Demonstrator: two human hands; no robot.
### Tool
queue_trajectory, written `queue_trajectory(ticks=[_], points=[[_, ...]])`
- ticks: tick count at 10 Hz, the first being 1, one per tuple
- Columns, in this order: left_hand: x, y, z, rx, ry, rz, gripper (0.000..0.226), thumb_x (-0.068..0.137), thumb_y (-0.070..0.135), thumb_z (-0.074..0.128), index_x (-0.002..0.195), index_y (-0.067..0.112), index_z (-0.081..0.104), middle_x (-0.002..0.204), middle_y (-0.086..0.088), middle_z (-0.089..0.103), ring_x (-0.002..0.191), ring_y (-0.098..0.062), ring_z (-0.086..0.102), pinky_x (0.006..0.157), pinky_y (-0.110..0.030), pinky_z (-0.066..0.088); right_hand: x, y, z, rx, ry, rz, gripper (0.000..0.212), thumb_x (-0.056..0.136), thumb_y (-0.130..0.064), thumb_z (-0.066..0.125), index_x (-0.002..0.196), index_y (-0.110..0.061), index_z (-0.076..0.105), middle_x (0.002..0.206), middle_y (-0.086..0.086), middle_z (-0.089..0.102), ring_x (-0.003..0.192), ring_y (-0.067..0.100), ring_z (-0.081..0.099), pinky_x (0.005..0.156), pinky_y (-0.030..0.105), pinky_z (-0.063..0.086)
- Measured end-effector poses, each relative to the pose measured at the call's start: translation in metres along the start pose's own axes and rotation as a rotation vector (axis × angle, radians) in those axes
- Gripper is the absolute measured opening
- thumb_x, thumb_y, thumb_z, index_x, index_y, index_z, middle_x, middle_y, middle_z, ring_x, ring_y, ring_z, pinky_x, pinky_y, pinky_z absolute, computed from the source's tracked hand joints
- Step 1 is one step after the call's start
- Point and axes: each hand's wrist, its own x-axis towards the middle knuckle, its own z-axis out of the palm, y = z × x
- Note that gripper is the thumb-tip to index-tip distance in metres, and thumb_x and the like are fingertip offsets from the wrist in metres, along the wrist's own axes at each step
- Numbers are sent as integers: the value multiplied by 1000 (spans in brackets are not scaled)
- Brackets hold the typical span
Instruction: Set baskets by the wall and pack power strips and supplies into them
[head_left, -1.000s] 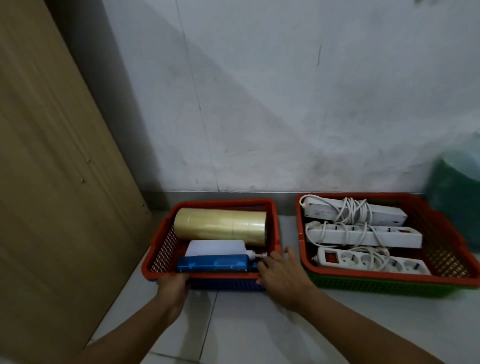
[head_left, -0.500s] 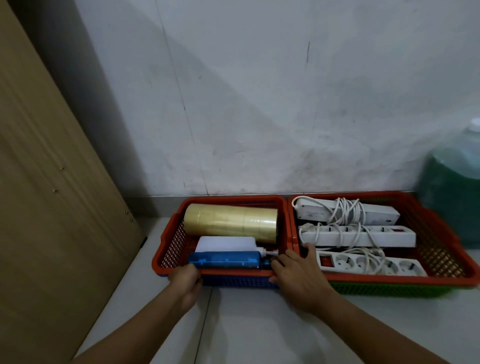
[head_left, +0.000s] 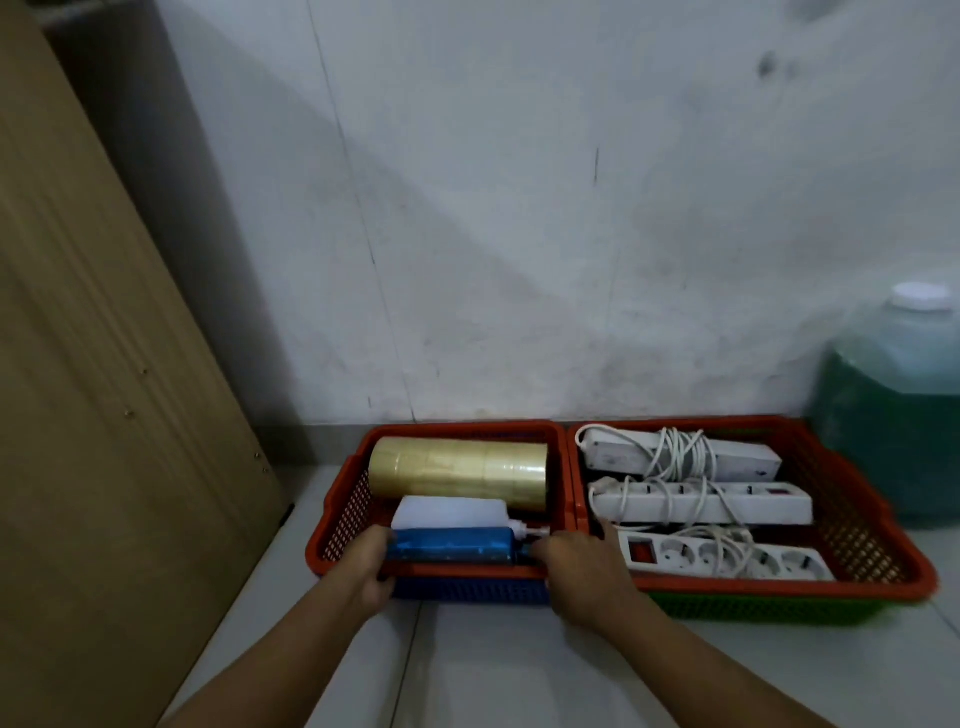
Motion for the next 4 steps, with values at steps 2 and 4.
queue_trajectory(ticks=[2, 4], points=[[-27, 44, 23, -2, -141, -40, 48, 93, 19, 49, 138, 5, 38, 142, -22, 41, 125, -42, 45, 102, -52, 41, -16, 6, -116, 503, 253, -10, 57, 82, -3, 59, 129, -33, 50, 126, -1, 53, 118, 17, 53, 103, 36, 40], [-80, 117, 80, 162, -166, 265, 61, 93, 27, 50, 145, 7, 24, 152, -16, 28, 136, -34, 33, 110, -45, 30, -125, 1, -338, 878, 1021, -334, 33, 76, -2, 69, 91, -31, 65, 72, -1, 69, 65, 6, 65, 66, 14, 50]])
